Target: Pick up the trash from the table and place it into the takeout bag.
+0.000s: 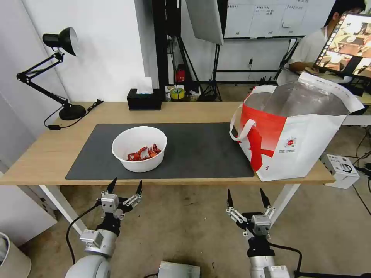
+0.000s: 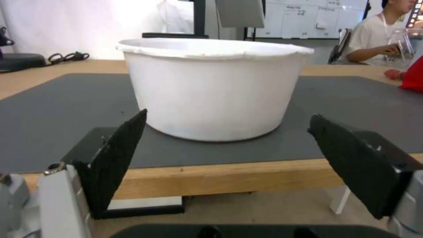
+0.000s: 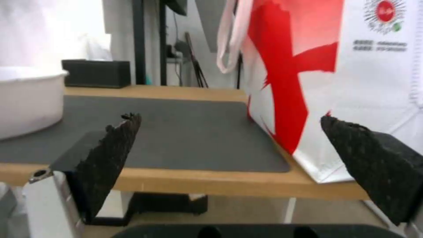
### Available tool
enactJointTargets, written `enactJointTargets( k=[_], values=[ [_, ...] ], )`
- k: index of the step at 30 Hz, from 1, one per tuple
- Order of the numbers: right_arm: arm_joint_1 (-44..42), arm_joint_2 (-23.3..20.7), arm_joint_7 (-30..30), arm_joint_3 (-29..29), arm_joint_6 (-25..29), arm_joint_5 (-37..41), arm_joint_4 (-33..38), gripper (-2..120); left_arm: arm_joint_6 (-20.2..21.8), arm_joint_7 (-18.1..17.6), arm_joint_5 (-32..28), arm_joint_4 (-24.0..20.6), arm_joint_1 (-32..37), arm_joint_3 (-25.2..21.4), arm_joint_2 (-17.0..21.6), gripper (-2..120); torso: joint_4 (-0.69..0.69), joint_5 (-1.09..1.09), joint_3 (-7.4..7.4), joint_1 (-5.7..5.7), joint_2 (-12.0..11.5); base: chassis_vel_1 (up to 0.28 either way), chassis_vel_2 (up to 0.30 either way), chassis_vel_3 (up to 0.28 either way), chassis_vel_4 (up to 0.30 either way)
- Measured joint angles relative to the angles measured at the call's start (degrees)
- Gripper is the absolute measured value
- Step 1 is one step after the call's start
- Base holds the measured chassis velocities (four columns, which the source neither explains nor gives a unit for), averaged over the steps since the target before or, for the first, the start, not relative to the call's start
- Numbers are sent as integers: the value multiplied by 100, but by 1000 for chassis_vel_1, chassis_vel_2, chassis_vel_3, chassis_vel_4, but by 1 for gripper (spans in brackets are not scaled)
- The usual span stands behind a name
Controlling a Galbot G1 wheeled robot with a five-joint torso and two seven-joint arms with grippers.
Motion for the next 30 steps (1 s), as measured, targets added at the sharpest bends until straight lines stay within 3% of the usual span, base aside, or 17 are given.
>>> enactJointTargets(
  k=[2, 6, 18, 24, 30],
  values=[
    [-34, -37, 27, -14, -449, 155, 414, 100, -1, 6, -8, 0, 8, -28, -25, 100, 0, 0, 0, 0, 0, 0, 0, 0, 0],
    [14, -98, 21, 15, -859, 330, 682, 100, -1, 16, -11, -12, 30, -44, -58, 100, 0, 1, 0, 0, 0, 0, 0, 0, 0],
    [273, -219, -120, 104, -1275, 714, 498, 100, -18, 27, -16, -123, 92, -107, -97, 100, 0, 1, 0, 0, 0, 0, 0, 0, 0],
    [384, -231, -310, 135, -1249, 857, 332, 100, -27, 31, -24, -164, 111, -120, -94, 100, 0, 1, 0, 0, 0, 0, 0, 0, 0],
    [574, -241, -446, 126, -817, 963, 93, 100, -32, 32, -28, -163, 109, -120, -106, 100, 0, 1, 0, 0, -1, 0, 0, 0, 0]
  ],
)
